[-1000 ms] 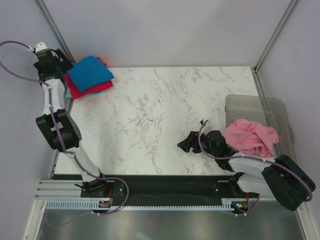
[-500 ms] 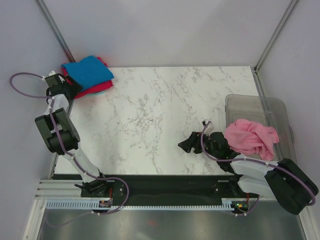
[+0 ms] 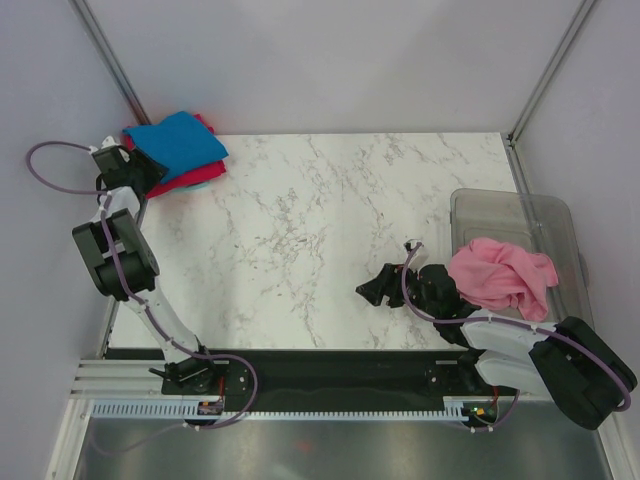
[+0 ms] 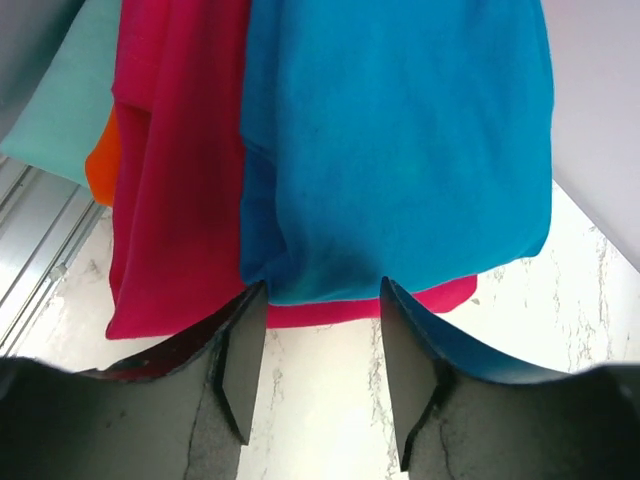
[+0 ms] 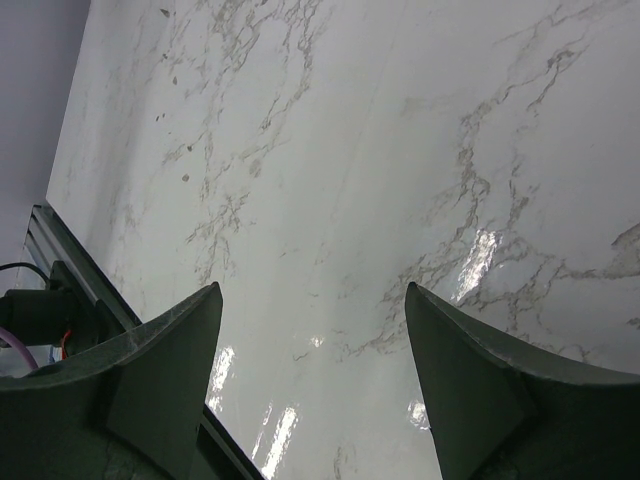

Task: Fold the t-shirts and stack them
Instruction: Neatly place the folded tshirt to the corner

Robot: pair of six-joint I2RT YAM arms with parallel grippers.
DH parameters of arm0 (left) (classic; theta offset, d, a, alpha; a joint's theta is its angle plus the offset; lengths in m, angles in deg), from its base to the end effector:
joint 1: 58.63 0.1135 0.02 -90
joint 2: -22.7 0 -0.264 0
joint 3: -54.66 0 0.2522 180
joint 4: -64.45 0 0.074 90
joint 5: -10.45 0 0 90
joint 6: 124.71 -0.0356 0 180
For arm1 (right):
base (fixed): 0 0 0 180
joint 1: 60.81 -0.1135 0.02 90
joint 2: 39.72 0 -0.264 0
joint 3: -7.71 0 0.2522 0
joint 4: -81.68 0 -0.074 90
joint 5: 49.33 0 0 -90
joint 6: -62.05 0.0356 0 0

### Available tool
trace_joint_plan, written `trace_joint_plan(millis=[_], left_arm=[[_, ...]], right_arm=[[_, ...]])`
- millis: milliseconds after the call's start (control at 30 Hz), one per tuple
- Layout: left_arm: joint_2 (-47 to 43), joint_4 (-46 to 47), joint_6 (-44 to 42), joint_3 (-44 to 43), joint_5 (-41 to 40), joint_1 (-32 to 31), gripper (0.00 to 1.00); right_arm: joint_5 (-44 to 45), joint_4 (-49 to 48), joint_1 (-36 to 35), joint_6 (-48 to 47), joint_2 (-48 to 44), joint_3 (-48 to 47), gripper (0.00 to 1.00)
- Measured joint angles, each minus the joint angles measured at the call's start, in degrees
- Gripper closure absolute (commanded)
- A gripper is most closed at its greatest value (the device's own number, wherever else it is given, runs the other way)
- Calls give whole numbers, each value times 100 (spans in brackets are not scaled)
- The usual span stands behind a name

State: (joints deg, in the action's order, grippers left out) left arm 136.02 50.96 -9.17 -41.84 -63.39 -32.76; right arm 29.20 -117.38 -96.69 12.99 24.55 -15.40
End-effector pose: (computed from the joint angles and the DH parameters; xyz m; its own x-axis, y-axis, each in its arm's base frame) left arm 0.4176 0.1915 0.2284 -0.3223 -0.6165 -0.7184 -0.3788 0.7794 -0.4989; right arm 0.1548 0.1207 0.1444 -0.7045 0.2830 -0.6509 -0.3469 0.6628 0.6636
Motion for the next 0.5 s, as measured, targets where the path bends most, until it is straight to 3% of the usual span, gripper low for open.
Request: trace_joint_plan(millis=[200, 333, 500], left_arm=[[186, 131, 105, -26, 195, -2, 57], [192, 210, 127, -39, 245, -17, 79], [232, 4, 118, -313, 210, -37, 95]], right_arm=[[2, -26, 0, 0, 0, 4, 18], [2, -24, 0, 2, 0, 9, 18], [31, -24, 0, 2, -11, 11, 18]])
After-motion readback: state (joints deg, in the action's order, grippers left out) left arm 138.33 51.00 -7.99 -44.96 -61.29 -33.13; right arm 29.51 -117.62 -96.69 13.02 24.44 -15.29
